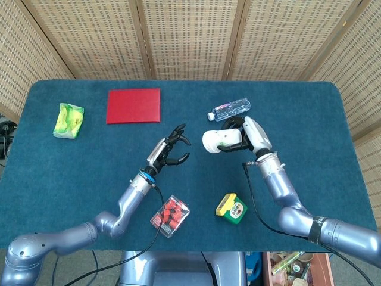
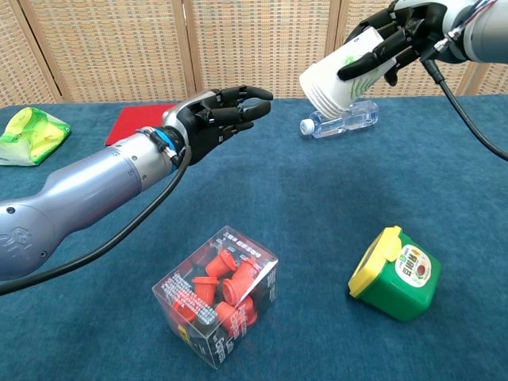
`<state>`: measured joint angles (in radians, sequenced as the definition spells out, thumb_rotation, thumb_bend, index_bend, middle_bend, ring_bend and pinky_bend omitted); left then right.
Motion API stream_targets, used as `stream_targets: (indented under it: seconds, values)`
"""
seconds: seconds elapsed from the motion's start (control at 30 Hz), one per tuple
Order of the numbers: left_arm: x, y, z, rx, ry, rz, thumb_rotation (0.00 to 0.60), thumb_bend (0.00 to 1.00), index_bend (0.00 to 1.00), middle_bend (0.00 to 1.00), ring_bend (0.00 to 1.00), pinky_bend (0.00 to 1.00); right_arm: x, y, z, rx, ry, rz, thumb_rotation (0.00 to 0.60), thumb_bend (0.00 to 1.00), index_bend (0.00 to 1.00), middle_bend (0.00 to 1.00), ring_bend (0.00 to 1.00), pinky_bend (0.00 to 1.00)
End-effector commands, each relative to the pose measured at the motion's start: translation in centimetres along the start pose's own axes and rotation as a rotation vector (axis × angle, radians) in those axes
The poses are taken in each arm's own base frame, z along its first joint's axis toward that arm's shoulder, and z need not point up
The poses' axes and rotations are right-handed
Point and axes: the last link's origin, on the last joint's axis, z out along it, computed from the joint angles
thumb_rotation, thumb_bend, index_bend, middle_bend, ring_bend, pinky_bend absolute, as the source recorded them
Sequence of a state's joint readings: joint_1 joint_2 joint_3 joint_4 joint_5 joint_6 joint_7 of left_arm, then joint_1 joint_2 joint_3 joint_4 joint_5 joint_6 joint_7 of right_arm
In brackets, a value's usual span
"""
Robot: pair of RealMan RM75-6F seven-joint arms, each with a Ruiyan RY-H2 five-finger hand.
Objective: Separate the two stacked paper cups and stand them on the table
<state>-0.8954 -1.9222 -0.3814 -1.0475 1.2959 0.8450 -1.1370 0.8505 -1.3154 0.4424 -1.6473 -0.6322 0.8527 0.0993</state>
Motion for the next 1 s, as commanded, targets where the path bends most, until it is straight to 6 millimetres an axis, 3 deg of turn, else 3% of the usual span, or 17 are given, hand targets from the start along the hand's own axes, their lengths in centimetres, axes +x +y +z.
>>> stream_targets:
  seconds: [0.03,1.0]
  values:
    - [-0.4,-0.1,0.2,0.001,-0.004,-0.006,0.6,0.37,0.46,0.0,0.0,0.0,0.0,0.0,0.0,0.0,0.0,-0.001,0.6,0.22,0.74,0.62,0.47,0.73]
    - [-3.8,-0.2,2.2,0.006,-0.053,-0.031,0.6,0.38,0.48,0.0,0.0,0.0,0.5,0.8,-0.3,-0.013,-0.01,-0.006,0.6,0.22,0.74,0.62,0.47,0.73]
